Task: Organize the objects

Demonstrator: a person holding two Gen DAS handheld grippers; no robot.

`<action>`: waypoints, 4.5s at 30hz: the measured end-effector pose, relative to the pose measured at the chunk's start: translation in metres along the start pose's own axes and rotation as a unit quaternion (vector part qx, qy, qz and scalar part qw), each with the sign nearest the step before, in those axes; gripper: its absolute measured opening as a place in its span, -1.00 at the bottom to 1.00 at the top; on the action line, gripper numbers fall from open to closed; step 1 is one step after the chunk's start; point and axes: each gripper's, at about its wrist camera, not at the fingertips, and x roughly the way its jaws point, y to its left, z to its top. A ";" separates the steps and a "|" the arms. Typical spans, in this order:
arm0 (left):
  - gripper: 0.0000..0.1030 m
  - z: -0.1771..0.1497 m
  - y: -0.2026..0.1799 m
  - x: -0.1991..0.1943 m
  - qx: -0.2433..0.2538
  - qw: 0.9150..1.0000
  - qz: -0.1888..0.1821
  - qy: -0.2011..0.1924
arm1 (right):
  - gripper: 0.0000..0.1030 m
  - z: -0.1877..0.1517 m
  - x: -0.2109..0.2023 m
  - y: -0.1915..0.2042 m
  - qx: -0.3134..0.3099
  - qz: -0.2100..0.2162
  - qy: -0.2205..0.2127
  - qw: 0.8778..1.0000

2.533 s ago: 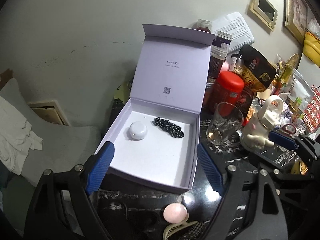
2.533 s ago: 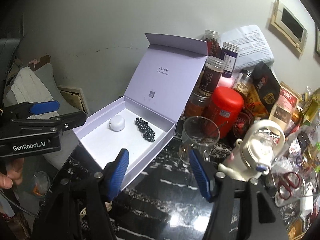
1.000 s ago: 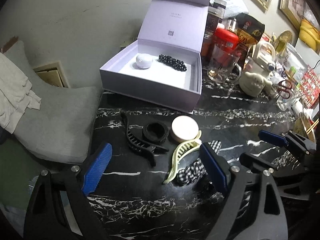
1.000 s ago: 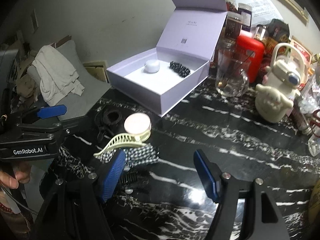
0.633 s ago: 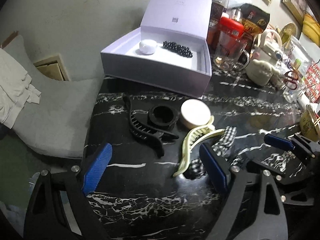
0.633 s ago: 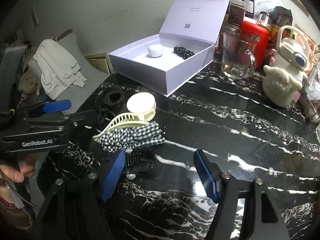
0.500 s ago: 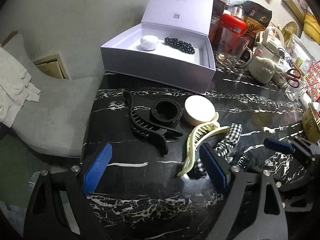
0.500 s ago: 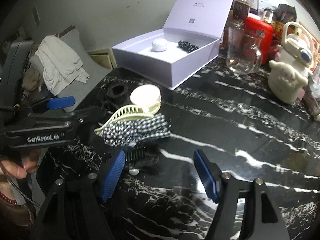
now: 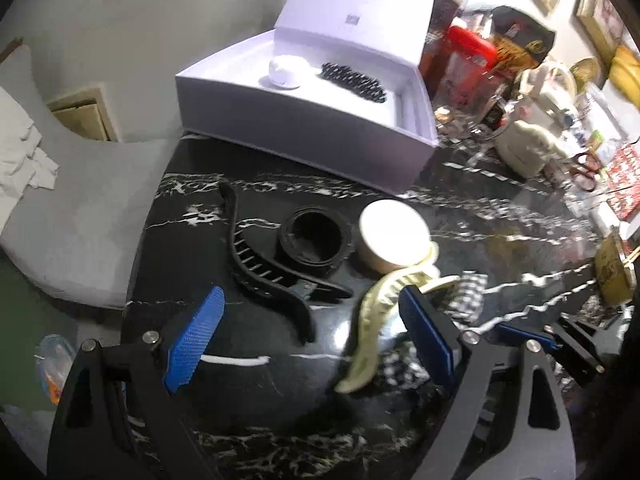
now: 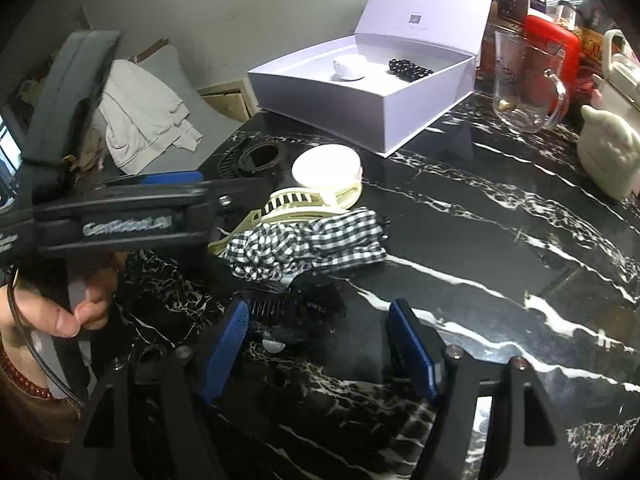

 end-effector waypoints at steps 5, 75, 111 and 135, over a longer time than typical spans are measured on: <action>0.72 0.000 0.003 0.007 -0.011 1.000 0.006 -0.001 | 0.44 0.001 -0.001 0.000 0.002 0.011 -0.004 1.000; -0.18 -0.035 -0.057 -0.010 0.102 0.992 -0.068 0.034 | -0.14 -0.021 -0.028 -0.035 -0.015 -0.052 -0.025 0.998; -0.60 -0.026 -0.081 0.006 0.140 0.990 -0.033 0.002 | -0.45 -0.022 -0.032 -0.061 0.012 -0.075 -0.045 0.996; -0.60 -0.035 -0.083 -0.046 0.156 0.986 -0.049 -0.033 | -0.45 -0.035 -0.077 -0.033 0.001 -0.093 -0.068 0.993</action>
